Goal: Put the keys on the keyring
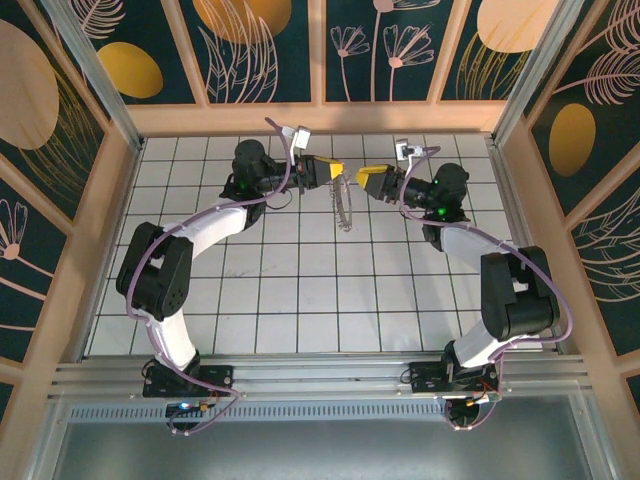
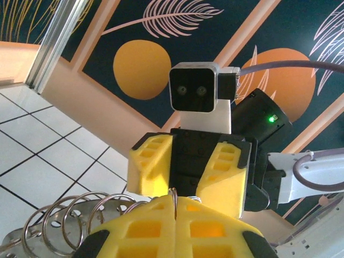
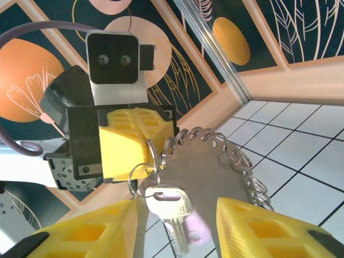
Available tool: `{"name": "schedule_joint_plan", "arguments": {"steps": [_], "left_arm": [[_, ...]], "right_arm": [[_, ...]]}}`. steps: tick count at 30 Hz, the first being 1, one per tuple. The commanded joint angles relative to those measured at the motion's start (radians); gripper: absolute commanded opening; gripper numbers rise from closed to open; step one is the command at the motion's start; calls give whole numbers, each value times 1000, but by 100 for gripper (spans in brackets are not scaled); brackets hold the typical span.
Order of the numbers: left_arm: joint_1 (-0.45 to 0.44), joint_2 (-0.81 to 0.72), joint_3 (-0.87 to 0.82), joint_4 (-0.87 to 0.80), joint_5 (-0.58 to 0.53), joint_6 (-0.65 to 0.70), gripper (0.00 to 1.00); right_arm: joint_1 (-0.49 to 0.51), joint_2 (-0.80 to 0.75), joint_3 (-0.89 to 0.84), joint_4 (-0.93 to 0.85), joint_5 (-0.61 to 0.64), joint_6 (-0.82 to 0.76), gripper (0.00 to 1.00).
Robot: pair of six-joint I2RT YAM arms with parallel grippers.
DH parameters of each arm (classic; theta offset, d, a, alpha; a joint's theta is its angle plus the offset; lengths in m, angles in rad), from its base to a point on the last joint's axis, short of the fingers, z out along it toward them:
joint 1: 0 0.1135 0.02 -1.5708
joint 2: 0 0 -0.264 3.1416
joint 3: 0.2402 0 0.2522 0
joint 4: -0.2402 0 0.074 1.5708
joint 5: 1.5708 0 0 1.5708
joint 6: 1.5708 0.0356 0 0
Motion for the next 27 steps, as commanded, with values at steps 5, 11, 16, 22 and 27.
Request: {"name": "schedule_joint_plan", "arguments": {"steps": [5, 11, 16, 22, 27], "left_arm": [[-19, -37, 19, 65, 55, -17, 0], [-28, -37, 32, 60, 67, -21, 0], [-29, -38, 34, 56, 57, -21, 0], [-28, -44, 38, 58, 47, -23, 0], [-28, -47, 42, 58, 44, -24, 0]], "right_arm": [[37, 1, 21, 26, -15, -76, 45], [44, 17, 41, 50, -45, -70, 44], [44, 5, 17, 59, -66, -74, 32], [44, -11, -24, 79, -79, -69, 23], [44, -20, -42, 100, -83, -59, 30]]}}
